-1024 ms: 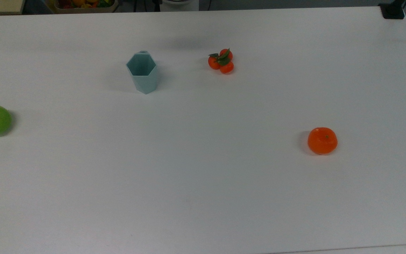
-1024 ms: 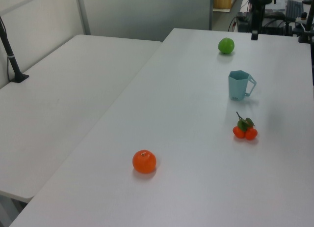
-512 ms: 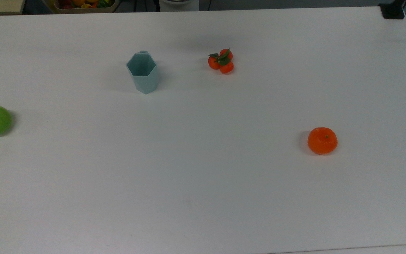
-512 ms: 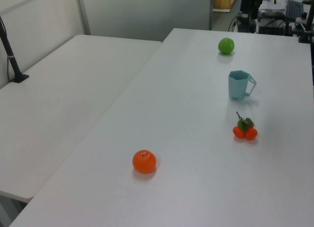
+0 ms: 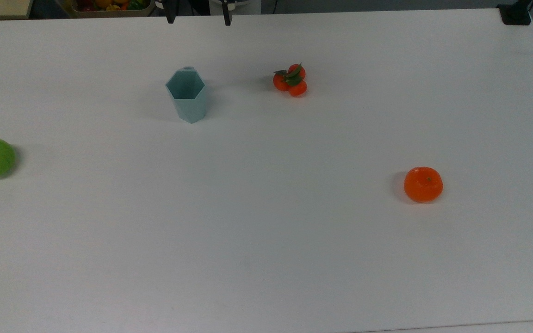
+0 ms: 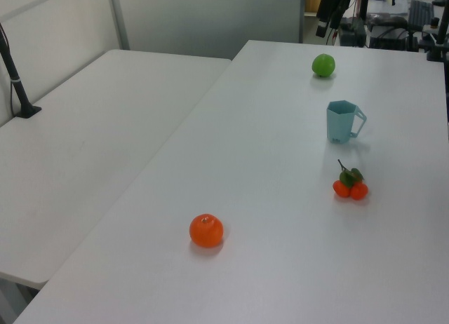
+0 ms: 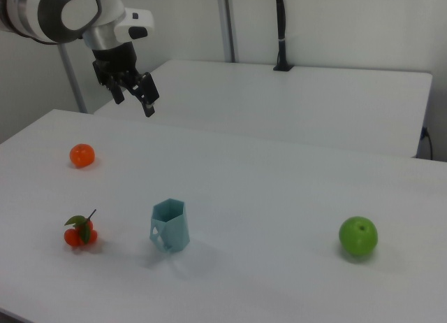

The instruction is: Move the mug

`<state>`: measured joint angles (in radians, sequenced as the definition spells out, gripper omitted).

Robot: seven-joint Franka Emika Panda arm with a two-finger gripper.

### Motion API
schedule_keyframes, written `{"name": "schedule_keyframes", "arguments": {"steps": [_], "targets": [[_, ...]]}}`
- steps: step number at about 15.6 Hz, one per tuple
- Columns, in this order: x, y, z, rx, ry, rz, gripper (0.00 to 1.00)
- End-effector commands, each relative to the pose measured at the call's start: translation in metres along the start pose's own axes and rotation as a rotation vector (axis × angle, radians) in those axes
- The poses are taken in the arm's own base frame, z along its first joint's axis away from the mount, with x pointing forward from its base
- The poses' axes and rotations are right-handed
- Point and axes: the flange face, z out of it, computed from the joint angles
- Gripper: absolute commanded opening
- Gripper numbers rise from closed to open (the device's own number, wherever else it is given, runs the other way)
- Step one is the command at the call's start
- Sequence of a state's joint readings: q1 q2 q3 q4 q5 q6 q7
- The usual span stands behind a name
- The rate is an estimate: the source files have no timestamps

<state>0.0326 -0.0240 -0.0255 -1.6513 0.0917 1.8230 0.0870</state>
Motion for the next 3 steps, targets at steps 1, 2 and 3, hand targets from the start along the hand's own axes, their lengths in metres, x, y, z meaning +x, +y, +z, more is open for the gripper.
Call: {"name": "schedule_keyframes", "arguments": {"steps": [1,2,3], "targets": [[0.0005,-0.0056,-0.0041,-0.001,0.011,-0.023,1.0],[0.0008,-0.0057,-0.0044,-0.001,0.014,-0.022,1.0],[0.0007,-0.0065,-0.0043,0.0,0.014,-0.025,1.0]]}}
